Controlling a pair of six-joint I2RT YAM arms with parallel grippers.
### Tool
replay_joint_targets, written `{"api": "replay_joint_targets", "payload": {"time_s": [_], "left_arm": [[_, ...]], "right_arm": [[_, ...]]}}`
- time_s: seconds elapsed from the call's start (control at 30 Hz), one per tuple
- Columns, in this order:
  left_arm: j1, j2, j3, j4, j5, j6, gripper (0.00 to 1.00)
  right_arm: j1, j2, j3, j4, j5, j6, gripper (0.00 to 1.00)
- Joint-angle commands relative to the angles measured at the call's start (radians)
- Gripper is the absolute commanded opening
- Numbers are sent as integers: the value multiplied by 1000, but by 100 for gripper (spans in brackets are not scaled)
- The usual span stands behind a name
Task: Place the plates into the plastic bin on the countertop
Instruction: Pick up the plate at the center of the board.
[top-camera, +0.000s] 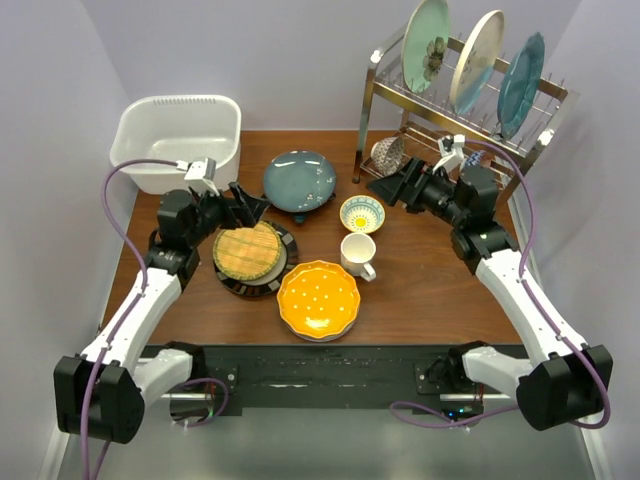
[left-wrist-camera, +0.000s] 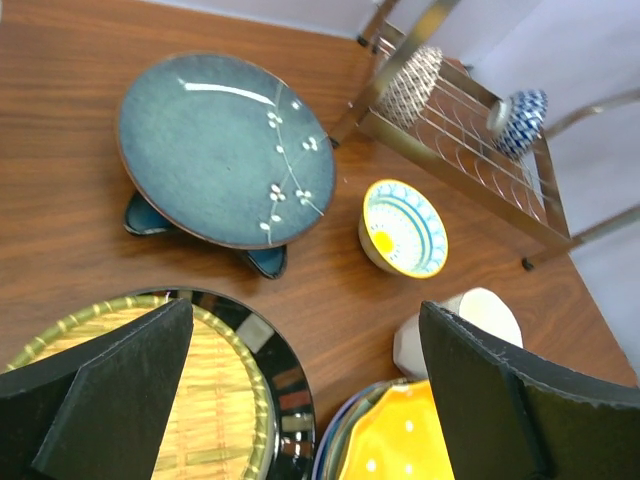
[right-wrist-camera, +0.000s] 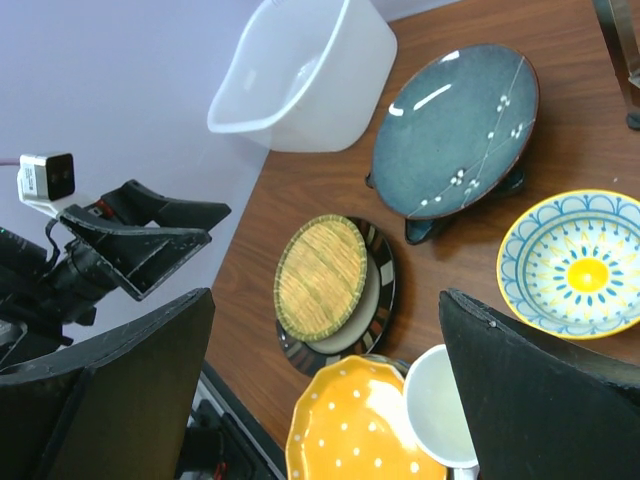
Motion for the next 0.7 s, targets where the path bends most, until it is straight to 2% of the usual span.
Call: {"api": "replay_joint_targets", "payload": {"time_s": [0.0,0.33,0.57,0.67], "left_arm": [[16,15,-8,114,148,-43,100],[16,126,31,11,255,21,100],[16,184,70,-139,357,77,100],[15,218,106,-217,381,113,96]], "right_arm": [[15,-24,-11,-10,-21,-36,99],[32,8,-26,-49,-17,-56,99],[51,17,-28,-99,-28,-98,99],[54,20,-37,-110,-29,-107,99]]}}
